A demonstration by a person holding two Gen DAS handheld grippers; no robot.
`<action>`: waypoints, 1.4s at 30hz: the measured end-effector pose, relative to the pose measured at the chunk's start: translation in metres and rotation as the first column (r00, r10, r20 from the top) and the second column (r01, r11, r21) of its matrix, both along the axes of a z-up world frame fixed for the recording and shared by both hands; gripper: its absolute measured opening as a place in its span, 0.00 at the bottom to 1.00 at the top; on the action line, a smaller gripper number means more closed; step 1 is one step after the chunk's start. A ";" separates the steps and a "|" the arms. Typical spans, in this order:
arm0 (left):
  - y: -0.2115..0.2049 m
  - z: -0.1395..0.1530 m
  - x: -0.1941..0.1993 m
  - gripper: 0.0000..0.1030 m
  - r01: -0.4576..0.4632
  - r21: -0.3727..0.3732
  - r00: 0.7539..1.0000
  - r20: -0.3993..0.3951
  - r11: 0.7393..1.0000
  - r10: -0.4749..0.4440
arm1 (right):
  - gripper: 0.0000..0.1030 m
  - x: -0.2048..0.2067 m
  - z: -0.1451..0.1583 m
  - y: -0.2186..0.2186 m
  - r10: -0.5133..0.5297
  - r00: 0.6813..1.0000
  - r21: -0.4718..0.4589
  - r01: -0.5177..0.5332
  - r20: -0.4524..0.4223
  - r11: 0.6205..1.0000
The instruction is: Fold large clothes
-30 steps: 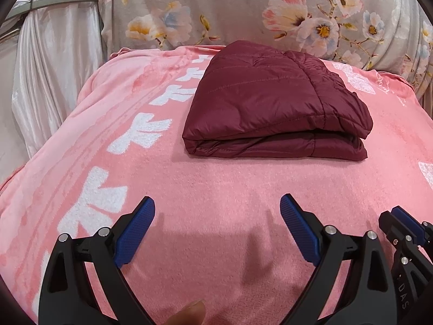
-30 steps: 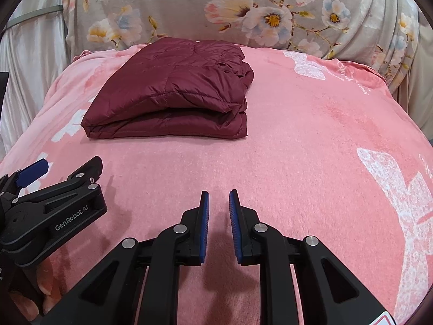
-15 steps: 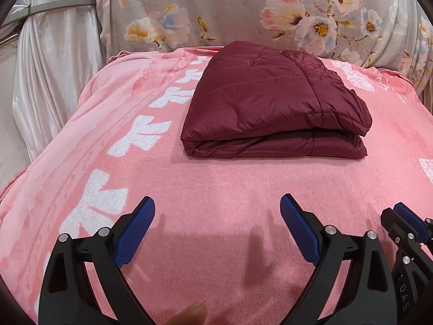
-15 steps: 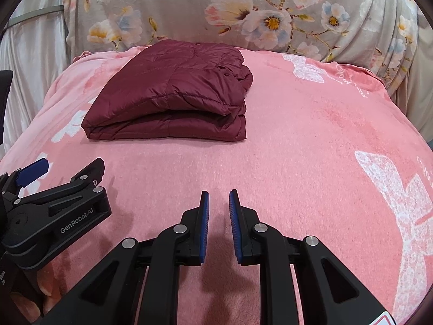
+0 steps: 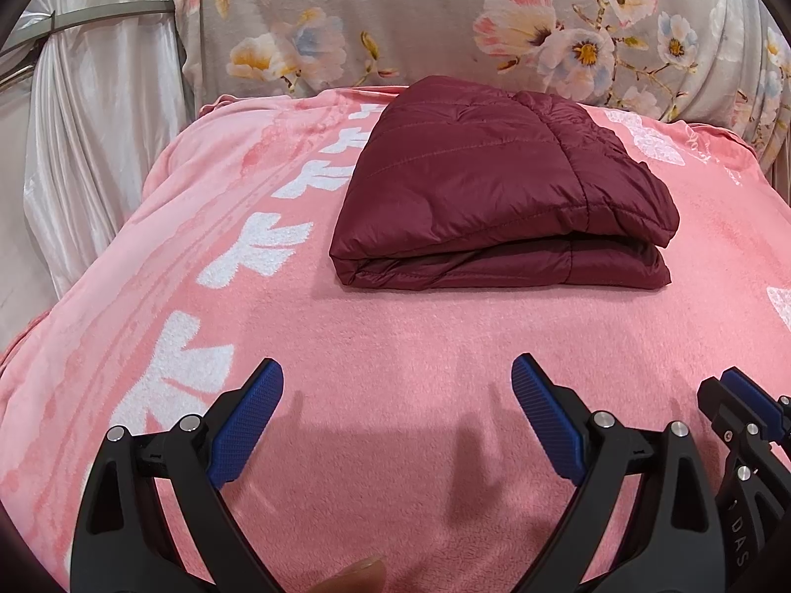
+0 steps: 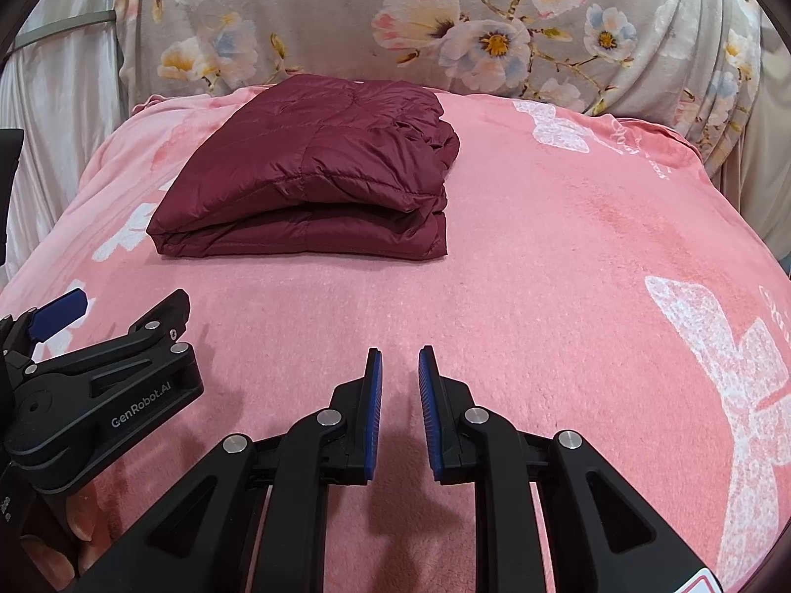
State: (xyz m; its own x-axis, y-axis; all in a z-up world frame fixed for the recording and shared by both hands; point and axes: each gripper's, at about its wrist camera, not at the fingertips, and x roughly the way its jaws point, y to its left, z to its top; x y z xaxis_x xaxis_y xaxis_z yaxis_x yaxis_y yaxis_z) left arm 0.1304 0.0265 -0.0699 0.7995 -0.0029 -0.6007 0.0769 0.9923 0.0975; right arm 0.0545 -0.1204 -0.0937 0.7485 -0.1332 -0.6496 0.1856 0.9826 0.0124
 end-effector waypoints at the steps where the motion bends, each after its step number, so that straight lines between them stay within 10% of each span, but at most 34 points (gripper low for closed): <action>1: 0.000 0.000 0.000 0.89 0.001 0.000 1.000 0.001 1.000 -0.001 | 0.17 0.000 0.000 0.000 0.000 1.000 0.000 0.000 0.000 1.000; 42: -0.003 0.003 -0.007 0.89 -0.002 0.017 1.000 0.009 1.000 0.001 | 0.17 0.000 0.002 0.001 -0.008 1.000 -0.011 0.008 0.008 1.000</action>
State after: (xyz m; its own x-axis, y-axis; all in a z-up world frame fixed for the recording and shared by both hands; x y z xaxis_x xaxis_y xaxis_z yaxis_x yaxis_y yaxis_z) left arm 0.1233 0.0233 -0.0672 0.8050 0.0082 -0.5933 0.0745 0.9906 0.1147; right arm 0.0541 -0.1194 -0.0917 0.7524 -0.1462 -0.6422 0.1929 0.9812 0.0026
